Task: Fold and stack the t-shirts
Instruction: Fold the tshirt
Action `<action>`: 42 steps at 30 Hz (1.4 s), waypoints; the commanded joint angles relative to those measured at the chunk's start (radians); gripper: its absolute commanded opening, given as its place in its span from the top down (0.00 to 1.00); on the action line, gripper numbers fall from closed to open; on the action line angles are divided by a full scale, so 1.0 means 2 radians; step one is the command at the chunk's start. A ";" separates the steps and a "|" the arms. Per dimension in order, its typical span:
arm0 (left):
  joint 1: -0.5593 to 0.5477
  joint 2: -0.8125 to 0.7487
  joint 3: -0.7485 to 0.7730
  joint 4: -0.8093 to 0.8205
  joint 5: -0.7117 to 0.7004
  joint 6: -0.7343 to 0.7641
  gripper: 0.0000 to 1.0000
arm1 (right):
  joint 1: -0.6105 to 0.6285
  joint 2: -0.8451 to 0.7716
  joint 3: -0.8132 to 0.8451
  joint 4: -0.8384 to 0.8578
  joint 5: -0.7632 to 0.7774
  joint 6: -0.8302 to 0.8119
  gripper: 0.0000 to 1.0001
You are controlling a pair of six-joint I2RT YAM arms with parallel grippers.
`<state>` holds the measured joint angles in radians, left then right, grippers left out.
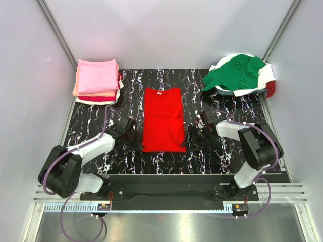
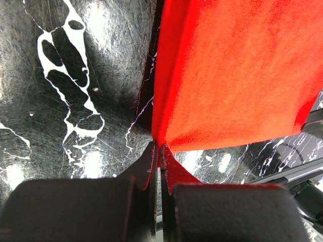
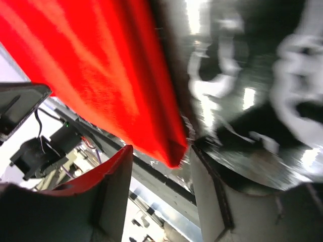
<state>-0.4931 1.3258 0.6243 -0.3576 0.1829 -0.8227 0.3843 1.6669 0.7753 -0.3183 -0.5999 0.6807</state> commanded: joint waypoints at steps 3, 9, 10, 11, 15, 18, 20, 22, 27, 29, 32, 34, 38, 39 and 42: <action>-0.003 -0.003 -0.004 0.016 -0.003 -0.014 0.98 | 0.031 0.028 -0.012 0.064 0.002 0.020 0.52; -0.010 -0.011 -0.004 0.011 -0.006 -0.015 1.00 | 0.032 0.005 -0.022 0.060 0.012 0.028 0.98; -0.013 -0.014 -0.002 0.006 -0.008 -0.016 1.00 | 0.033 -0.018 -0.020 0.051 0.021 0.028 1.00; -0.017 -0.019 0.002 0.000 -0.011 -0.017 1.00 | 0.032 -0.030 -0.016 0.041 0.025 0.028 1.00; -0.048 -0.067 0.016 -0.063 -0.024 -0.030 1.00 | 0.035 -0.120 -0.015 -0.028 0.037 0.033 1.00; -0.075 -0.117 0.026 -0.115 -0.038 -0.053 1.00 | 0.043 -0.192 -0.016 -0.084 0.044 0.041 1.00; -0.086 -0.144 0.035 -0.139 -0.045 -0.068 1.00 | 0.047 -0.225 -0.010 -0.114 0.047 0.044 1.00; -0.091 -0.173 0.050 -0.174 -0.047 -0.073 1.00 | 0.048 -0.262 0.000 -0.156 0.054 0.046 1.00; -0.086 -0.171 0.129 -0.247 -0.076 -0.050 1.00 | 0.049 -0.249 0.063 -0.187 0.066 0.037 1.00; -0.077 -0.151 0.182 -0.259 -0.076 -0.027 1.00 | 0.047 -0.224 0.111 -0.197 0.082 0.023 1.00; -0.042 -0.086 0.241 -0.274 -0.065 0.008 1.00 | 0.036 -0.172 0.166 -0.210 0.091 0.000 1.00; -0.025 -0.058 0.277 -0.274 -0.046 0.028 1.00 | 0.022 -0.136 0.194 -0.207 0.085 -0.008 1.00; 0.014 0.029 0.330 -0.271 -0.013 0.075 1.00 | 0.003 -0.082 0.240 -0.199 0.073 -0.016 1.00; 0.018 0.043 0.340 -0.270 -0.009 0.081 1.00 | 0.000 -0.061 0.252 -0.203 0.072 -0.022 1.00; 0.032 0.094 0.383 -0.269 -0.001 0.098 1.00 | -0.011 -0.019 0.289 -0.204 0.068 -0.032 1.00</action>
<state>-0.4534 1.4559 1.2987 -0.8967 0.1329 -0.7097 0.3843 1.5784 1.2705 -0.7177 -0.4614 0.6624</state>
